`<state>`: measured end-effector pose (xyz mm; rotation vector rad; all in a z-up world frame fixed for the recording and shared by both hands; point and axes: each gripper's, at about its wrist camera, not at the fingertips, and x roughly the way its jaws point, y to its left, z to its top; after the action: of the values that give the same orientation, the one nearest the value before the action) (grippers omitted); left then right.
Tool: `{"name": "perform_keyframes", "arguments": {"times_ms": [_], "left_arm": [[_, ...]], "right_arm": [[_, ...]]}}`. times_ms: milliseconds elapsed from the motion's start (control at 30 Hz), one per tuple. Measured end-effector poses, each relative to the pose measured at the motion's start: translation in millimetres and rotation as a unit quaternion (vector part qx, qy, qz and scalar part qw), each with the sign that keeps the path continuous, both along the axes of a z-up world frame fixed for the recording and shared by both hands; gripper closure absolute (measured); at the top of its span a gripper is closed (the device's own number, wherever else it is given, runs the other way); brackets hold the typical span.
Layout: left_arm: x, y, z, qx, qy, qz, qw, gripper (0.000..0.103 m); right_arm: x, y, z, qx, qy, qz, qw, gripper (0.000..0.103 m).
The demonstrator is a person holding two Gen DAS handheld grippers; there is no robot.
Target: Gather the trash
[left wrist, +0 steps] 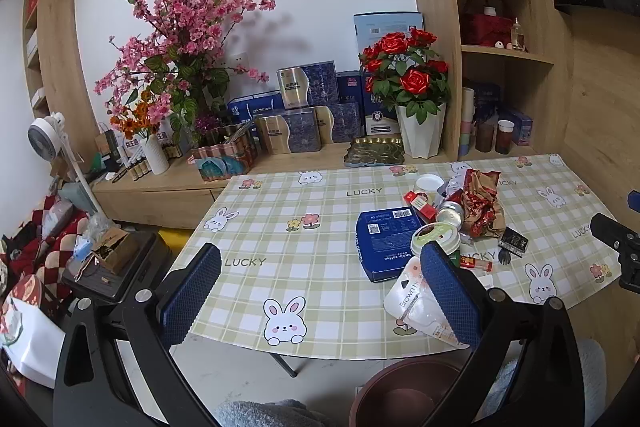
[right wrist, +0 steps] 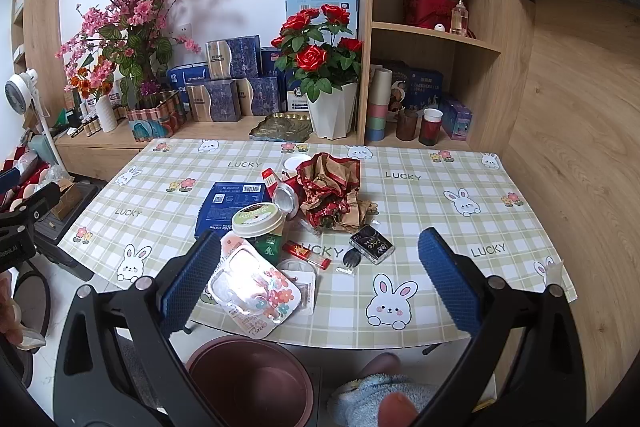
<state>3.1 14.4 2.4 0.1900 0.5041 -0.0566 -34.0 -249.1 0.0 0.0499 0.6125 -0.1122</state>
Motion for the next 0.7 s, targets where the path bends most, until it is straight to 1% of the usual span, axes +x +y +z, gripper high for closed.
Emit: {"name": "perform_keyframes", "arguments": {"times_ms": [333, 700], "left_arm": [[-7.4, -10.9, 2.8, 0.006, -0.007, 0.000, 1.0000, 0.005], [-6.5, -11.3, 4.1, 0.008, -0.009, -0.002, 0.9999, 0.005]], "right_arm": [[1.0, 1.0, -1.8, 0.000, 0.001, 0.001, 1.000, 0.006], [1.1, 0.0, -1.4, 0.001, 0.001, 0.001, 1.000, 0.006]]}}
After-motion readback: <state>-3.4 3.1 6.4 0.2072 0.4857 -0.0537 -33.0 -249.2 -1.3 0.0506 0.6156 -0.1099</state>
